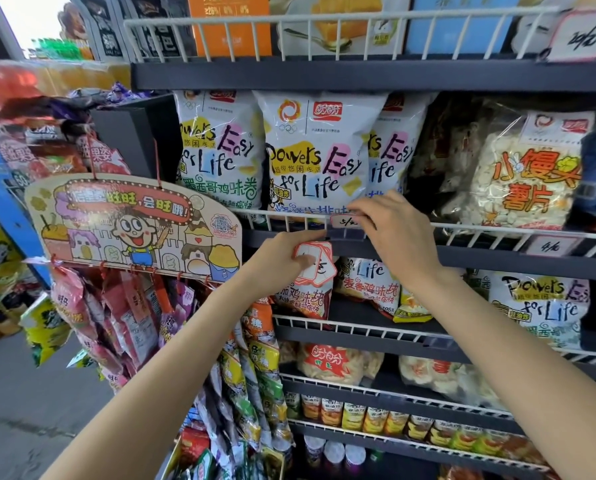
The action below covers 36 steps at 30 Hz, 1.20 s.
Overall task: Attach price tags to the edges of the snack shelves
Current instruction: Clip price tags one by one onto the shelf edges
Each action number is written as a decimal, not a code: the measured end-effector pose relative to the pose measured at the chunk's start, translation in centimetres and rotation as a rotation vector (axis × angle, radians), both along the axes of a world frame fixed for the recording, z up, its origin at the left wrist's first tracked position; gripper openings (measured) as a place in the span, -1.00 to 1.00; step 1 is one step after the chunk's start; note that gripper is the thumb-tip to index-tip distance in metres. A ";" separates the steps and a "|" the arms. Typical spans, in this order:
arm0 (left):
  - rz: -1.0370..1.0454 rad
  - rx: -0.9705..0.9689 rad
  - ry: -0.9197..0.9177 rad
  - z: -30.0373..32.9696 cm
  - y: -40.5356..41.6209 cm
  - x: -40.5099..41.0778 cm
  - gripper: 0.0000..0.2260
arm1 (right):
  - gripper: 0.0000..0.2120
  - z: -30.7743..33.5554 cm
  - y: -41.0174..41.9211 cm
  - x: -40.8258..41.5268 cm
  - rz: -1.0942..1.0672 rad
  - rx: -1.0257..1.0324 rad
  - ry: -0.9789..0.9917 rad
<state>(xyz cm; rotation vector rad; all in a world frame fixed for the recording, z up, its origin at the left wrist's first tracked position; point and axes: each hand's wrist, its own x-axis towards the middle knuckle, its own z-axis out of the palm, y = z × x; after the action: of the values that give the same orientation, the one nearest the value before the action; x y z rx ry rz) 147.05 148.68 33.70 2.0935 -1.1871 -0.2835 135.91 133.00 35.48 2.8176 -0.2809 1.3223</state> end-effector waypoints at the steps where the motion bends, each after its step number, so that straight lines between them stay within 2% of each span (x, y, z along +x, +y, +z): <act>1: 0.000 -0.002 0.004 0.0 0.0 0.0 -0.58 | -0.83 -0.2 0.0 0.1 -0.024 -0.048 0.022; 7: -0.007 0.008 -0.008 0.0 0.0 0.1 -0.57 | -0.67 -1.9 0.2 -0.1 -0.112 -0.206 0.096; 20: 0.003 0.021 -0.032 1.1 0.1 -0.7 -0.58 | -0.61 -1.7 0.6 -0.2 -0.151 -0.182 0.126; 26: -0.003 0.030 -0.012 1.0 0.1 -0.3 -0.58 | -0.51 -1.7 0.8 -0.4 -0.130 -0.212 0.142; 36: -0.021 0.031 0.010 1.1 -0.1 -0.2 -0.56 | -0.60 -2.1 0.6 -0.7 -0.124 -0.180 0.144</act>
<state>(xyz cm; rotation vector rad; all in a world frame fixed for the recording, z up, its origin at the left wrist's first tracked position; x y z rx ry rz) 146.83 148.55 34.79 2.1051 -1.2060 -0.3238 135.23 133.64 33.36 2.6802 -0.3105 1.0577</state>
